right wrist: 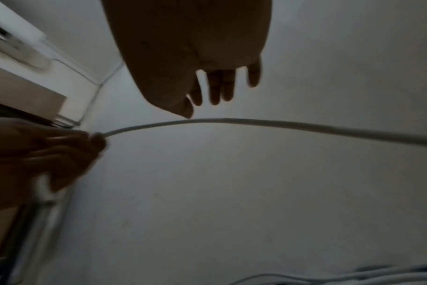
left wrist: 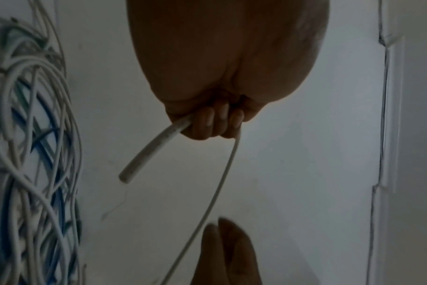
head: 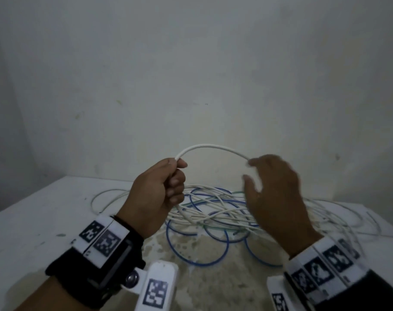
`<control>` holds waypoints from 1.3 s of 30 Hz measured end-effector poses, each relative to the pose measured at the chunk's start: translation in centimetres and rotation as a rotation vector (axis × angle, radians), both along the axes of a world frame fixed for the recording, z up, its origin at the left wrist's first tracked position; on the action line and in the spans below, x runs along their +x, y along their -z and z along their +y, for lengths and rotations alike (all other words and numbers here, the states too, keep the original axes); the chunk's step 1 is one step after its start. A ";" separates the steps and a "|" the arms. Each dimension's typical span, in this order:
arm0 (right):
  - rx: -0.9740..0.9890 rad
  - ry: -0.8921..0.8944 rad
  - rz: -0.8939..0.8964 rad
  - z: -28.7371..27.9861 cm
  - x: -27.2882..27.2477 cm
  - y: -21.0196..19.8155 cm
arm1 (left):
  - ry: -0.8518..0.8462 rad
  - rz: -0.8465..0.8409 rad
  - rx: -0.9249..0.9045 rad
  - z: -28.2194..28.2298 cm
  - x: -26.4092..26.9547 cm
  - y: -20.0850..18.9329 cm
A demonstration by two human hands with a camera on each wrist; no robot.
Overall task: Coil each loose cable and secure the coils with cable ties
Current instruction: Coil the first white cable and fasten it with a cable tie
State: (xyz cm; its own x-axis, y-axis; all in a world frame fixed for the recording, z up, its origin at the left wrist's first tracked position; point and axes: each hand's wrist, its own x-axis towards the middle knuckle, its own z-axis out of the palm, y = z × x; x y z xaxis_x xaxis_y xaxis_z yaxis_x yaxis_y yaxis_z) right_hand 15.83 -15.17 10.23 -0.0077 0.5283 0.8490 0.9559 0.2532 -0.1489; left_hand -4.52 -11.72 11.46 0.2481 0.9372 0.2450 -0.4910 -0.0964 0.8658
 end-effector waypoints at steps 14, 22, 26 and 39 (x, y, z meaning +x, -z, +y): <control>-0.376 -0.510 -0.159 -7.3 -5.3 1.9 | 0.228 -0.434 -0.307 -1.7 -2.4 -0.8; -0.368 -0.231 -0.421 -10.2 1.5 2.3 | 0.044 -0.665 -0.304 2.4 -5.5 -0.5; -0.610 0.027 -0.184 -9.1 5.1 2.8 | -0.014 -0.538 -0.283 2.2 -4.2 -0.1; -0.645 -0.265 0.714 -3.6 1.5 -0.2 | 0.154 -0.134 -0.457 -1.6 2.7 1.7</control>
